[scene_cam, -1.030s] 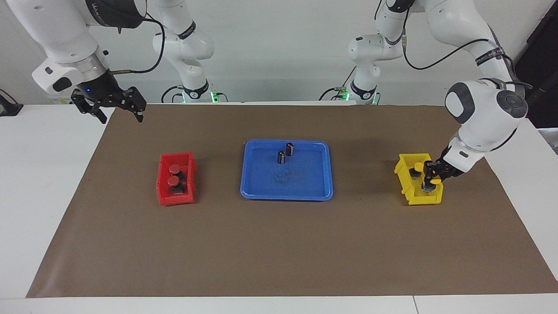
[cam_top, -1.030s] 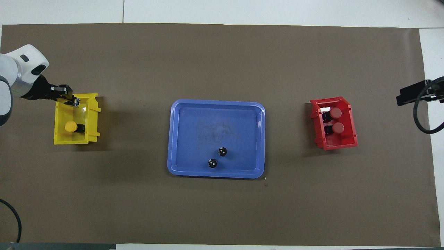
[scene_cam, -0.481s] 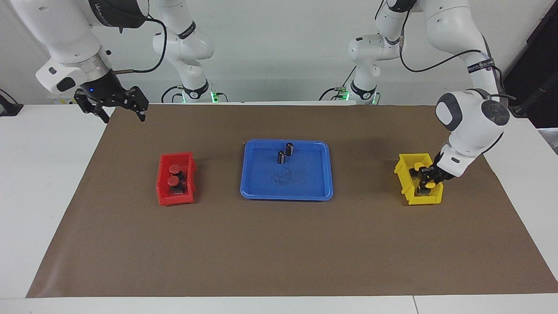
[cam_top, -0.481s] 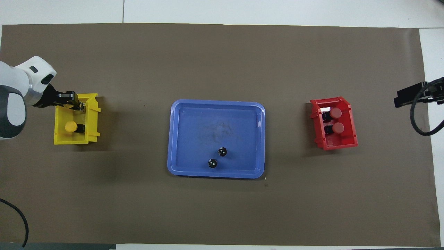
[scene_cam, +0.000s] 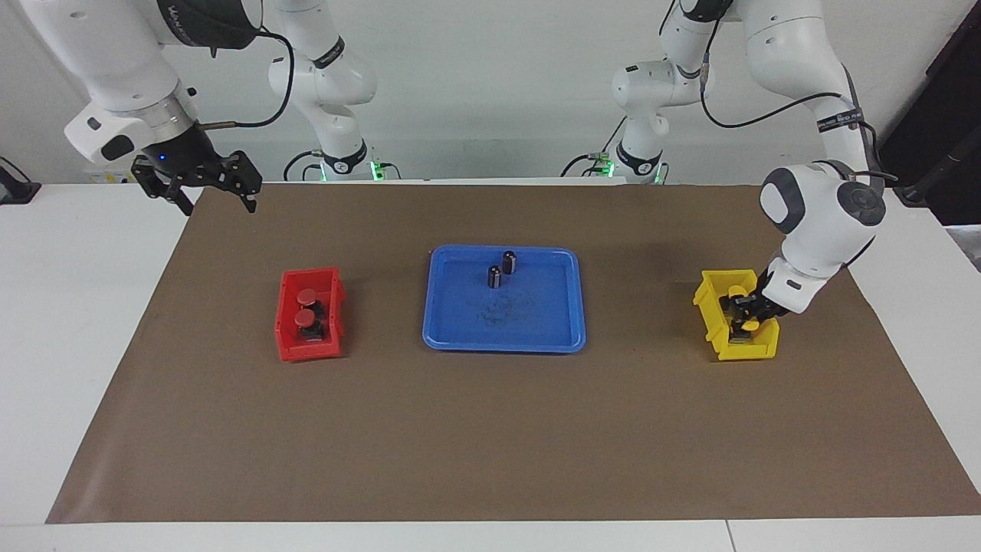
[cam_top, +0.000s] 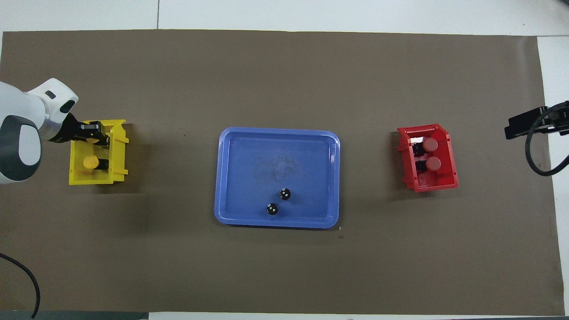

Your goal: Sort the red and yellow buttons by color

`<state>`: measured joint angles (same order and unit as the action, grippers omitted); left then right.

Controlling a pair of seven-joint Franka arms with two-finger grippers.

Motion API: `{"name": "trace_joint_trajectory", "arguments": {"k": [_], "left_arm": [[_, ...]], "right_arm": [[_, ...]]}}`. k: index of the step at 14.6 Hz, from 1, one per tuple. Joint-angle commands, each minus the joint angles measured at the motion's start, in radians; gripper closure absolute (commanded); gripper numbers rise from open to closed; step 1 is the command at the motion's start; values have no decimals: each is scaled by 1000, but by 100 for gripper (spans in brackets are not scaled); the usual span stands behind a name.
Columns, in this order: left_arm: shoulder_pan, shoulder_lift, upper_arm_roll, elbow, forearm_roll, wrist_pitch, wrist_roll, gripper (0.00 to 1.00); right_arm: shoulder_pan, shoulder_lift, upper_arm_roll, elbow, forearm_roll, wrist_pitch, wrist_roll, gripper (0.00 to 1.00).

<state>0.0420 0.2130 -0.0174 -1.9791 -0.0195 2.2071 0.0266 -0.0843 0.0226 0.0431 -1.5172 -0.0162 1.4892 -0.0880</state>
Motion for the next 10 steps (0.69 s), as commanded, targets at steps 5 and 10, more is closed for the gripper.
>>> {"name": "trace_joint_trajectory", "arguments": {"k": [5, 10], "left_arm": [[2, -1, -2, 121, -13, -78, 4, 9], [-20, -12, -7, 282, -3, -280, 73, 0]], "right_arm": [[-6, -24, 6, -26, -2, -6, 13, 0], [-8, -24, 6, -23, -2, -6, 11, 0]]}}
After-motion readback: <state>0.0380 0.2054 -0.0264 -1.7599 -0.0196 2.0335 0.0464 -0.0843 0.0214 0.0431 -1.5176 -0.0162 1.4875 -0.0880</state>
